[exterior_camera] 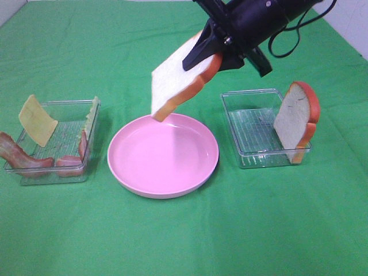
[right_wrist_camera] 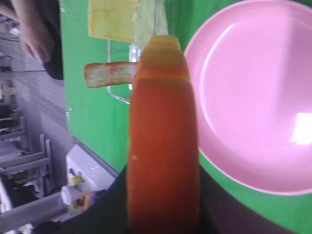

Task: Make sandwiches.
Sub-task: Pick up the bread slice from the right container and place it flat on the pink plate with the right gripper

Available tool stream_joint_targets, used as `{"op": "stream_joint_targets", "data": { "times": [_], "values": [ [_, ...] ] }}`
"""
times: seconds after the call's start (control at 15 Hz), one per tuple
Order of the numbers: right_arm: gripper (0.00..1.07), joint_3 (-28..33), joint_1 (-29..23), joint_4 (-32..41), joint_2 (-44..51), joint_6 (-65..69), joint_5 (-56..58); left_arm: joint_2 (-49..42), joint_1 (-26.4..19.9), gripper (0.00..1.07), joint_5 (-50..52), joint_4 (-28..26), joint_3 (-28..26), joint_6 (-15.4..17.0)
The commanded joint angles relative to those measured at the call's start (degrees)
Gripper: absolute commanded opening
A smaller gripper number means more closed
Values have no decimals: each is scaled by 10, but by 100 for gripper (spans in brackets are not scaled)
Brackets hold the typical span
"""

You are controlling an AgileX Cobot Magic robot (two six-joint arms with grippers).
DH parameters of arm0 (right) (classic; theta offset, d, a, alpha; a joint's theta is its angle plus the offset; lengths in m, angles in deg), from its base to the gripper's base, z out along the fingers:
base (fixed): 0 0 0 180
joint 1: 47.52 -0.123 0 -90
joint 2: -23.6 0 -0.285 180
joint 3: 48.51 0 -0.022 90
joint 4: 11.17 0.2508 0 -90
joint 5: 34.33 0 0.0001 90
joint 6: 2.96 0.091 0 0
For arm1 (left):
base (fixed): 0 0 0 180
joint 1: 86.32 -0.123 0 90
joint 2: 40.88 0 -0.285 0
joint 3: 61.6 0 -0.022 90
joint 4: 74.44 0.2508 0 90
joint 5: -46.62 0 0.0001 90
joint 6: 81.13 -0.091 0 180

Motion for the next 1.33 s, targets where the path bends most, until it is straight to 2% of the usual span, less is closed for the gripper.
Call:
{"op": "stream_joint_targets", "data": {
  "times": [0.07,0.2,0.4,0.87,1.33],
  "values": [
    [0,77,0,146,5,-109,-69,-10,3,98,2,-2,2,2],
    [0,98,0,182,-10,-137,-91,-10,3,98,2,-2,2,2],
    [0,97,-41,184,-75,-147,-132,-10,3,98,2,-1,2,2],
    [0,75,-46,219,-143,-181,-139,-10,3,98,2,-1,2,2],
    [0,75,-46,207,-167,-182,-132,-10,3,98,2,-1,2,2]
  ]
}}
